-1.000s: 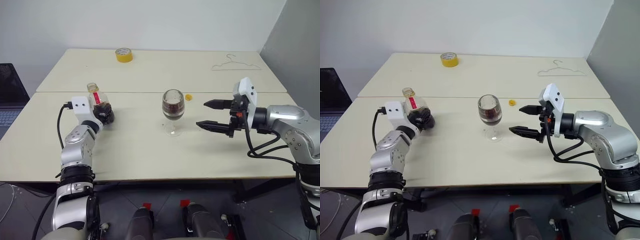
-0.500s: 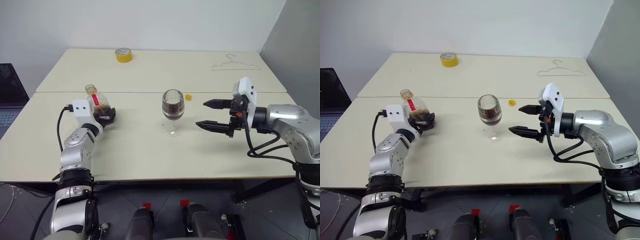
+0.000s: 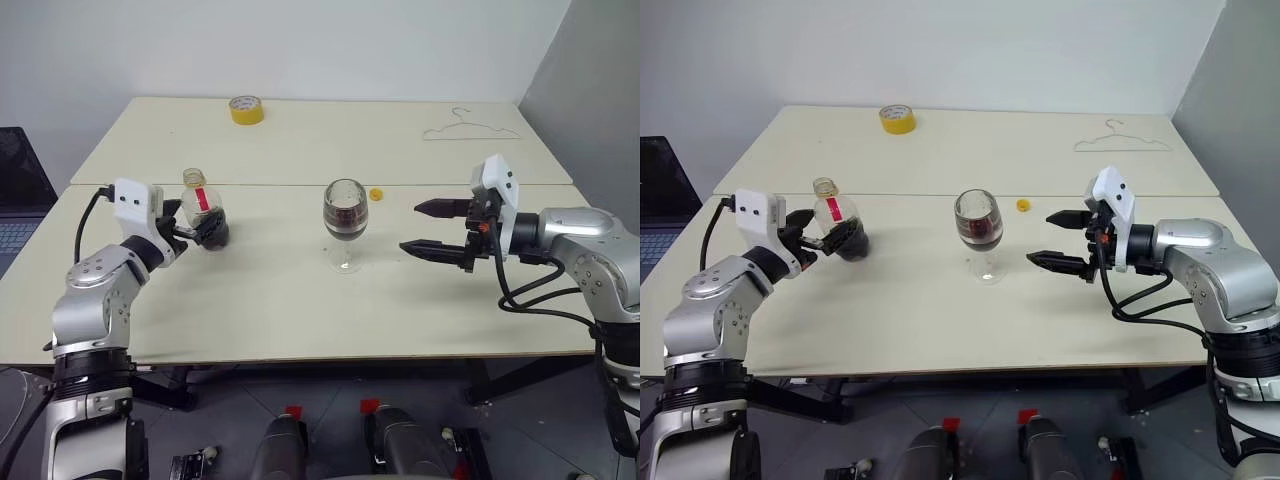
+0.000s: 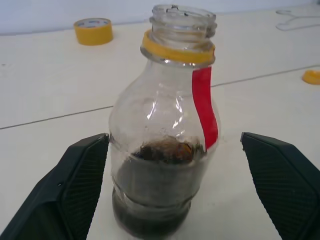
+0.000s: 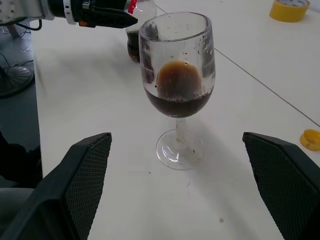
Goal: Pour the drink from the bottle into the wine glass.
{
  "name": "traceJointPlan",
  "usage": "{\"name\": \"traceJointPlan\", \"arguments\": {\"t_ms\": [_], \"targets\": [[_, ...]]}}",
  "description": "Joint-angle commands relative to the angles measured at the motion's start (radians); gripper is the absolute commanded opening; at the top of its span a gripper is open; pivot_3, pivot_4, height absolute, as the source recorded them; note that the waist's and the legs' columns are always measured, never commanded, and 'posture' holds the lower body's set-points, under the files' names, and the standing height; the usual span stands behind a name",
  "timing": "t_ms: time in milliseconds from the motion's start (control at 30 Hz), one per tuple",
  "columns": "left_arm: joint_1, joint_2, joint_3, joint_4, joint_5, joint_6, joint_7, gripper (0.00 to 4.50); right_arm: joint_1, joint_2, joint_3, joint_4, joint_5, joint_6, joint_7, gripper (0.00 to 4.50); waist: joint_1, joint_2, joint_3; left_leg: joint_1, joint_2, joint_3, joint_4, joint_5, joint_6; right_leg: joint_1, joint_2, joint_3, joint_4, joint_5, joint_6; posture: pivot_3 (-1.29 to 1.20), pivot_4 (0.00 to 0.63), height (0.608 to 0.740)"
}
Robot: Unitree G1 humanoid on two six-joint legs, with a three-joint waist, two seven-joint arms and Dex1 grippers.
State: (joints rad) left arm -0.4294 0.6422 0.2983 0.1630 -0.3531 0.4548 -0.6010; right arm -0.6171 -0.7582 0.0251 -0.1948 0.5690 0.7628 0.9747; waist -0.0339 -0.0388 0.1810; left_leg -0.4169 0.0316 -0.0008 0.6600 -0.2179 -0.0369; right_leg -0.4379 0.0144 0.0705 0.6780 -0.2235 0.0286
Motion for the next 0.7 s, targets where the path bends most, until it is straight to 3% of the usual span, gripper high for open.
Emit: {"name": "traceJointPlan", "arguments": {"t_ms": [33,200,400,700], "targets": [[-0.005,0.064,0.024,-0.095,-0.039,0.013,-0.065,4.46,-0.03,-0.013,-0.017,-0.008,-0.008,-0.027,0.016,4.5,0.0,0.0,0.0,0.0,0.0,0.0,0.0,0.0,0.0,0.0,0.0,0.0,0.0,0.0,0.0,0.0,0.15,0.74],[-0.004,0.152,0.009,-0.065,-0.008,0.001,-0.12,4.46,-0.029,-0.022,-0.022,0.004,-0.019,-0.038,0.021,4.5,-0.001,0.0,0.0,0.0,0.0,0.0,-0.001,0.0,0.0,-0.001,0.0,0.0,0.0,0.0,0.0,0.0,0.15,0.74],[-0.009,0.19,0.041,-0.025,-0.019,-0.026,-0.149,4.46,-0.026,-0.031,-0.034,0.005,-0.025,-0.04,0.023,4.5,0.0,0.0,0.0,-0.001,0.001,0.001,-0.001,0.0,0.0,-0.002,0.0,0.0,-0.001,0.0,-0.001,0.0,0.15,0.74],[0.036,0.397,0.135,-0.058,-0.198,0.053,-0.497,4.46,0.002,-0.158,-0.12,0.035,-0.002,-0.038,0.122,4.5,-0.001,0.0,0.001,-0.001,0.001,0.003,-0.007,0.0,0.0,-0.004,-0.001,0.0,-0.005,-0.001,-0.002,0.0,0.15,0.74]]}}
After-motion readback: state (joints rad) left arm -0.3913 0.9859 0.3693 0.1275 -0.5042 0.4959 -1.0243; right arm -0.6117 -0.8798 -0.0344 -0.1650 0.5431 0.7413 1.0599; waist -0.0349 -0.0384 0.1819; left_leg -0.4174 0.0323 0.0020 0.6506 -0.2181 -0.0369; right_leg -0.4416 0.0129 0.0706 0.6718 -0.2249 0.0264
